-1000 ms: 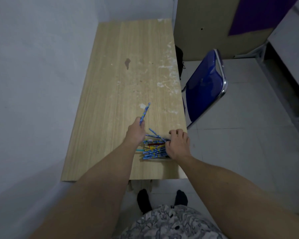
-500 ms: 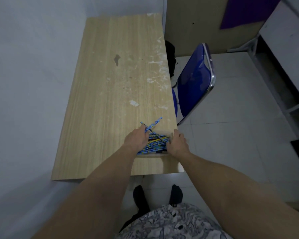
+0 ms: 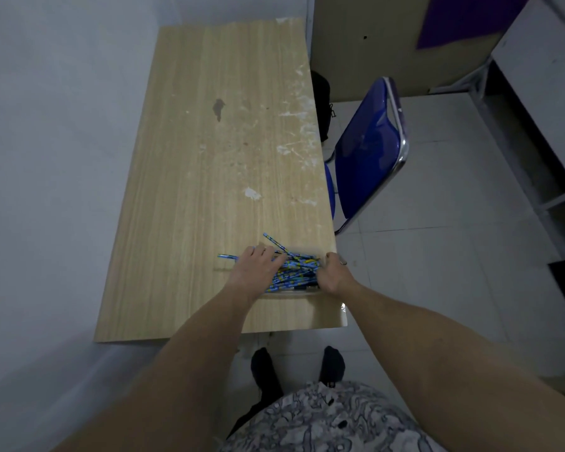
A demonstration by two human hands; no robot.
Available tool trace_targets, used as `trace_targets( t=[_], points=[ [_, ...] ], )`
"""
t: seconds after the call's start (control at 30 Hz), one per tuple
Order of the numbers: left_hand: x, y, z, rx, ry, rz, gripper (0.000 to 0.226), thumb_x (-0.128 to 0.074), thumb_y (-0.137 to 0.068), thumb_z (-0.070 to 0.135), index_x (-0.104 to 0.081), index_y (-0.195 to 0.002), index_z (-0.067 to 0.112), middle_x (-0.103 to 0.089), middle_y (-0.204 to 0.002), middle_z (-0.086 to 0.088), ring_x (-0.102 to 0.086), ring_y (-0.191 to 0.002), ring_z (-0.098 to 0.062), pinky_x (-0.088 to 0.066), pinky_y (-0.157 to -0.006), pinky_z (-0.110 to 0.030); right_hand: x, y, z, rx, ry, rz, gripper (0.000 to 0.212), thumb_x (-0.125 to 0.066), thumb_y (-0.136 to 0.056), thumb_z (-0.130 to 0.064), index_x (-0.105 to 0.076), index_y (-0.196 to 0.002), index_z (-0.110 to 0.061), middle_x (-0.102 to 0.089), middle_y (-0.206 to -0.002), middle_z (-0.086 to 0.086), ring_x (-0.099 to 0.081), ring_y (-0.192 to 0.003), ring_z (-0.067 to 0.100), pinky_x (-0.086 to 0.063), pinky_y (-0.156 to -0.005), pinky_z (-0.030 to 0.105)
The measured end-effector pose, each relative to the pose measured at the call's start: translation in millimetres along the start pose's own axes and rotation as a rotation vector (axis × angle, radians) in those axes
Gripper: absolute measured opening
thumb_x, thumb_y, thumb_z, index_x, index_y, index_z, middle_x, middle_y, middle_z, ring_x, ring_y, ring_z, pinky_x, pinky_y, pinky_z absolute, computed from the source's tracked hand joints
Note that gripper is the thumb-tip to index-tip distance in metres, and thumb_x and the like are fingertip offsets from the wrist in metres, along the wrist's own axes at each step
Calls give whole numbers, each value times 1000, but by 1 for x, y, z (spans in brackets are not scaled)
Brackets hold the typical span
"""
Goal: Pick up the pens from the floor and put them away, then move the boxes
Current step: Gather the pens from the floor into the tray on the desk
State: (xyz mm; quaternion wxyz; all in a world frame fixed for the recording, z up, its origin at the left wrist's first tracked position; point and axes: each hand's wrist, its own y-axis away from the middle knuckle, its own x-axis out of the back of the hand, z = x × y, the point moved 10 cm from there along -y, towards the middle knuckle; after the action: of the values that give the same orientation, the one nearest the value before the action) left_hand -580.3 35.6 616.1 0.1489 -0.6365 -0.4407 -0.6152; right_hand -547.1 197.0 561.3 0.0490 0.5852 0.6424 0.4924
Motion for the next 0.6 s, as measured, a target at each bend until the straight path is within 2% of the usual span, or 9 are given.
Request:
trace_targets(
  t=[0.2, 0.4, 0.6],
  points=[
    [-6, 1, 25, -46, 8, 18, 64, -37, -99, 13, -9, -156, 25, -39, -138, -15, -42, -121, -34, -34, -99, -44, 11, 4, 0, -33, -164, 93, 37, -40, -101, -16, -36, -137, -6, -52, -132, 20, -53, -116, 35, -41, -86, 33],
    [-13, 1, 36, -33, 68, 17, 69, -38, -97, 9, -6, -156, 25, -36, -141, -17, -39, -123, -37, -34, -102, -46, 14, 5, 4, -37, -188, 122, 37, -39, -103, -20, -36, -138, -7, -52, -134, 19, -53, -117, 34, -43, -91, 37],
    [-17, 2, 41, -22, 152, 70, 56, -37, -102, 37, -17, -153, 28, -37, -143, -13, -41, -121, -35, -32, -104, -49, 14, 8, 7, -34, -158, 129, 40, -37, -102, -16, -33, -140, -3, -49, -137, 23, -50, -120, 36, -40, -90, 35]
  ],
)
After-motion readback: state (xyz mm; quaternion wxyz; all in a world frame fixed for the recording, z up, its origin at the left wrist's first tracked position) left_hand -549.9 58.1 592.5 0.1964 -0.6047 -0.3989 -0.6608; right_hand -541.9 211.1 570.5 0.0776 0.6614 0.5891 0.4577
